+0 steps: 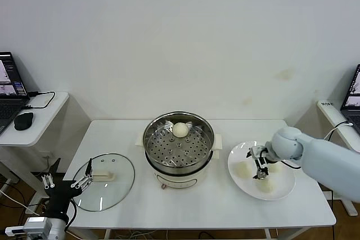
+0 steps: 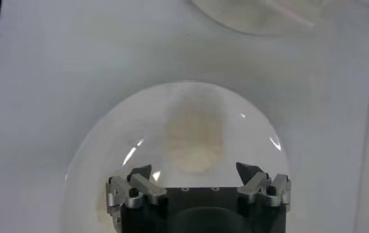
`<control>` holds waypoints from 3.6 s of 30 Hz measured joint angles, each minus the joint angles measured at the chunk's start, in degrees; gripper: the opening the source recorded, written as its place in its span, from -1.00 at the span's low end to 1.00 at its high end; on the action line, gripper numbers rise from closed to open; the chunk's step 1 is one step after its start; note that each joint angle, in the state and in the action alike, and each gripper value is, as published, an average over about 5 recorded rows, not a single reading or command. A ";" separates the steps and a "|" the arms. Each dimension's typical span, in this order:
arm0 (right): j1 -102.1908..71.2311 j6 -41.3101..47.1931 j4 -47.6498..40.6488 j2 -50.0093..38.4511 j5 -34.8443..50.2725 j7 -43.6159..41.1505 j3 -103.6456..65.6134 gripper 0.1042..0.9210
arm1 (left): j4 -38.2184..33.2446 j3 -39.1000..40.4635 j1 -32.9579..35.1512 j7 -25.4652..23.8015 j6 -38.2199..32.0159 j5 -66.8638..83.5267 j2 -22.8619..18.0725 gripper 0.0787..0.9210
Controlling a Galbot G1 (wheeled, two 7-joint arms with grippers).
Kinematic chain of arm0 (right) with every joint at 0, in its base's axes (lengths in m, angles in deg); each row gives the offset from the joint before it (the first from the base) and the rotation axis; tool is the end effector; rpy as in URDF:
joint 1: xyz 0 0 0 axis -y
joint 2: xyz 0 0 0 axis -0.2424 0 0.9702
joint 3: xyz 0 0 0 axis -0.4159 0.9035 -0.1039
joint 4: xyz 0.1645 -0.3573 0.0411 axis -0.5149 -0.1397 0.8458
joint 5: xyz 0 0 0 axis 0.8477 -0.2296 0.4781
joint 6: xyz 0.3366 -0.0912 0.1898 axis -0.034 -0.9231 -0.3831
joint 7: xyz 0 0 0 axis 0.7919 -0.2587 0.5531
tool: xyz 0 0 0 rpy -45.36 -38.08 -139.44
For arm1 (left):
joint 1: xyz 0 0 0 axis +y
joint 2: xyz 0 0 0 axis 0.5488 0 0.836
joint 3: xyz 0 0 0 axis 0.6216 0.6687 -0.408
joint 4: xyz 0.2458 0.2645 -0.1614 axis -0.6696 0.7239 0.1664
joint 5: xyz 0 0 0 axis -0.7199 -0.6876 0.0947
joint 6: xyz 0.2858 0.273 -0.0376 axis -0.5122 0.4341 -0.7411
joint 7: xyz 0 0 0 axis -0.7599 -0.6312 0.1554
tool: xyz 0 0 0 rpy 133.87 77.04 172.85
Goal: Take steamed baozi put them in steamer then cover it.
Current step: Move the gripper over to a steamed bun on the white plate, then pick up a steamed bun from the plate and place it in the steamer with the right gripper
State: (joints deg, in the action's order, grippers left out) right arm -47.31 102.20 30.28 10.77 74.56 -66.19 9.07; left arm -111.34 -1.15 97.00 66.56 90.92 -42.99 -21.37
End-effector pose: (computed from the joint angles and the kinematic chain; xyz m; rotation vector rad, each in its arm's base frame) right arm 0.5191 -0.1311 -0.2594 1.2586 -1.4291 1.4726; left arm 0.1569 0.1191 -0.2687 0.1706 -3.0684 -0.2816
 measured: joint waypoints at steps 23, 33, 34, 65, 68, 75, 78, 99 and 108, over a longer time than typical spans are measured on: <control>-2.82 0.38 -4.11 3.47 -1.45 -0.48 -2.98 0.29 | 0.26 0.28 -0.10 0.09 -0.05 -0.06 -0.38 0.77; 3.98 1.31 -1.64 0.35 1.56 -4.39 -0.81 0.26 | -0.32 0.11 -0.14 0.09 -0.05 0.04 -0.17 0.77; 5.23 1.33 -1.28 -0.13 1.95 -4.98 -0.40 0.26 | -0.39 0.07 -0.16 0.09 -0.05 0.08 -0.12 0.77; 39.98 14.73 7.34 16.00 28.86 -2.98 18.12 0.30 | -1.32 0.06 -2.38 0.27 0.15 0.93 -0.27 0.77; 38.54 16.39 5.49 20.48 30.06 -1.34 18.60 0.30 | -1.26 -0.09 -2.43 0.28 0.15 0.93 -0.44 0.77; 34.44 19.42 -0.20 29.91 31.43 2.02 18.90 0.30 | -1.35 -0.13 -2.62 0.32 0.14 0.92 -0.94 0.77; 32.66 20.35 -3.05 33.34 31.41 3.20 18.79 0.30 | -1.56 -0.25 -2.52 0.33 0.11 0.93 -1.07 0.77; 24.61 23.08 -17.23 44.37 30.07 7.33 16.36 0.41 | -0.98 -0.07 -2.94 0.37 -0.09 1.08 -1.04 0.77; 28.02 23.18 -13.85 40.11 30.02 3.75 16.29 0.75 | -1.00 -0.30 -2.88 0.37 -0.09 1.12 -0.95 0.77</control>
State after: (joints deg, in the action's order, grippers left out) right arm -19.29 125.38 16.43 50.88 104.58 -62.44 25.37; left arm -112.33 -1.45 94.11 66.94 90.83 -41.87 -22.32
